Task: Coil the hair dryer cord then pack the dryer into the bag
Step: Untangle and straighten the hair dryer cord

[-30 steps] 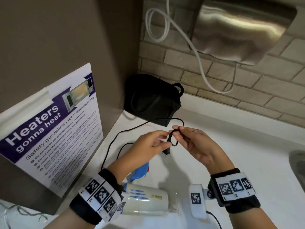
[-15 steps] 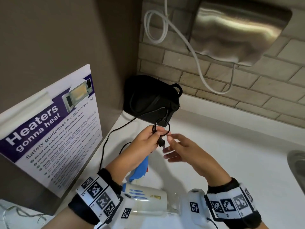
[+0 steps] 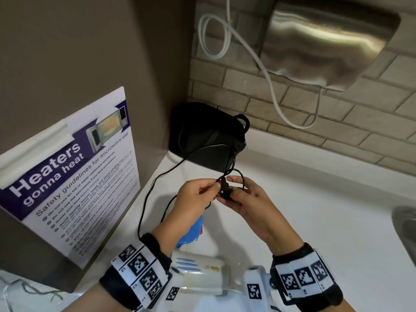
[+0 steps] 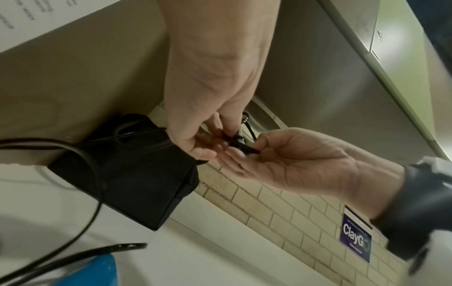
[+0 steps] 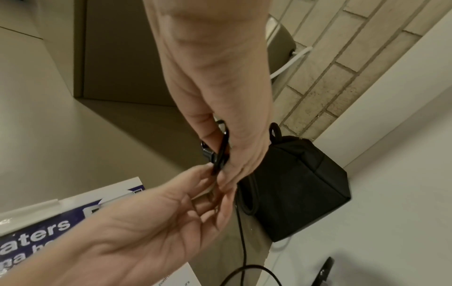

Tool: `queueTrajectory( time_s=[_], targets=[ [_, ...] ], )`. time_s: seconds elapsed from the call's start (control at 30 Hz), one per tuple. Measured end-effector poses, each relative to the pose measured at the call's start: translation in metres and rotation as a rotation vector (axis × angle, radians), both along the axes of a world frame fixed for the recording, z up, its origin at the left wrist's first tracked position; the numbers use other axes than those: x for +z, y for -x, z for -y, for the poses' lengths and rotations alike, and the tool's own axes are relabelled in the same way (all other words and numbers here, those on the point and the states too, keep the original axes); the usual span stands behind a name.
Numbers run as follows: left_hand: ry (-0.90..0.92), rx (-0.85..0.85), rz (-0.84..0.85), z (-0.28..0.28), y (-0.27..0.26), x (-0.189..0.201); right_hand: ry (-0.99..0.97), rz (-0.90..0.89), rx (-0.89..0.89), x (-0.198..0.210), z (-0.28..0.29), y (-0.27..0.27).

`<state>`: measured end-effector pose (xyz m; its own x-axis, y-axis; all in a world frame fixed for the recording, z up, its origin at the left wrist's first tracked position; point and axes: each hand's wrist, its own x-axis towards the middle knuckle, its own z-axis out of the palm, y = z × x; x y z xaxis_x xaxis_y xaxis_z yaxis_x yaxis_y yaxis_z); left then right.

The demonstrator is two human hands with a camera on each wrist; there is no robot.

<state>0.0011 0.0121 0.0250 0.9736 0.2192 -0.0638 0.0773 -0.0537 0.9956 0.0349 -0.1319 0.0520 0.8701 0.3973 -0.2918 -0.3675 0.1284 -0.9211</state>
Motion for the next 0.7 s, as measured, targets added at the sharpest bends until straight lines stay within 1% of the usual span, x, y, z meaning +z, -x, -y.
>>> queueTrajectory(
  time_s=[0.13,0.27,0.33,0.4,0.5,0.6,0.7],
  targets=[
    [-0.007,0.007,-0.026,-0.002,-0.002,-0.001,-0.084,-0.017,-0.002,-0.006,0.0,0.003],
    [-0.041,-0.08,-0.056,-0.005,-0.002,-0.002,-0.073,-0.003,0.004,-0.012,-0.001,0.005],
    [-0.045,-0.076,-0.065,-0.007,-0.003,-0.002,-0.068,-0.006,0.02,-0.012,0.0,0.006],
    [0.043,-0.052,-0.111,-0.007,-0.004,-0.001,-0.029,0.007,0.05,-0.01,0.0,0.007],
    [0.275,-0.019,-0.168,-0.006,-0.004,0.0,0.114,0.063,0.077,-0.011,0.0,0.006],
    [0.316,-0.013,-0.134,-0.008,-0.004,0.002,0.153,0.044,0.071,-0.017,0.002,0.005],
    [0.382,-0.067,-0.13,-0.011,-0.005,0.005,0.108,0.005,0.008,-0.019,0.004,0.004]
  ],
)
